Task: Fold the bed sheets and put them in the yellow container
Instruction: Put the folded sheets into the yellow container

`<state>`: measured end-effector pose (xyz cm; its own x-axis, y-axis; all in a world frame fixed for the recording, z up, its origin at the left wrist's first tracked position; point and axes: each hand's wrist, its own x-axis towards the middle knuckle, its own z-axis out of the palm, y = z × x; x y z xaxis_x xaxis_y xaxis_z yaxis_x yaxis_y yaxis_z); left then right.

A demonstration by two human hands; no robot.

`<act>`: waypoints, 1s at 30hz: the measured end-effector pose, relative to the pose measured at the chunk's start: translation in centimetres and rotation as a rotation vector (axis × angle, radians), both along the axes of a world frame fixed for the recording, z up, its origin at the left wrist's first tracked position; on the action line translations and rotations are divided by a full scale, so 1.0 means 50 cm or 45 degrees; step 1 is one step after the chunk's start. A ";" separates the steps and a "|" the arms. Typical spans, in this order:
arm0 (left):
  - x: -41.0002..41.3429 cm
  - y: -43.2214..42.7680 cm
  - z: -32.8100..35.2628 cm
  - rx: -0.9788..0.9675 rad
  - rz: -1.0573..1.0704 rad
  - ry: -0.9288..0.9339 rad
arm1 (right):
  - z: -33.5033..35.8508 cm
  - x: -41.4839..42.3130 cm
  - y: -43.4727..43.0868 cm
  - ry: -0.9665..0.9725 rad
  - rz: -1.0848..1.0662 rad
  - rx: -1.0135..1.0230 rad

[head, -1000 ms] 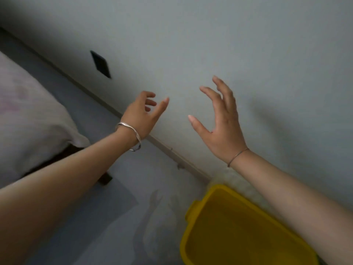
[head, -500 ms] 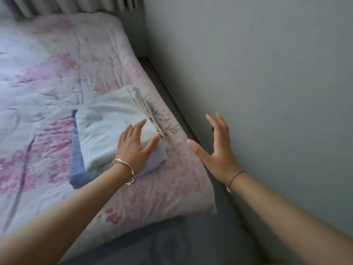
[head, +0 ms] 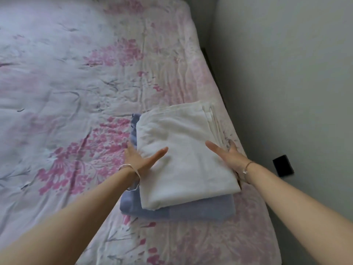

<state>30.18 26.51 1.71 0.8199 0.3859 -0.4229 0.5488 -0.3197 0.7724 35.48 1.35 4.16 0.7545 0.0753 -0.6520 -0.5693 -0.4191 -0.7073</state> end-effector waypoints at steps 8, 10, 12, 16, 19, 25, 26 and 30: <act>0.048 0.018 -0.069 -0.191 0.154 0.245 | -0.100 0.079 0.035 0.029 0.064 0.030; 0.060 0.028 -0.070 -0.229 0.141 0.301 | -0.106 0.099 0.029 0.084 0.087 0.016; 0.066 0.045 -0.078 -0.241 0.074 0.330 | -0.110 0.115 0.024 0.140 0.146 0.022; 0.075 0.063 -0.080 -0.309 -0.088 0.287 | -0.122 0.128 0.009 0.166 0.189 0.131; 0.071 0.083 -0.081 -0.440 -0.175 0.378 | -0.114 0.136 0.000 0.252 0.240 0.221; 0.046 0.087 -0.062 -0.751 -0.148 0.574 | -0.097 0.125 -0.009 0.457 0.194 0.375; 0.045 0.085 -0.061 -0.726 -0.143 0.553 | -0.095 0.124 -0.009 0.453 0.189 0.387; 0.022 0.082 -0.061 -0.644 -0.135 0.365 | -0.094 0.103 -0.010 0.409 0.156 0.443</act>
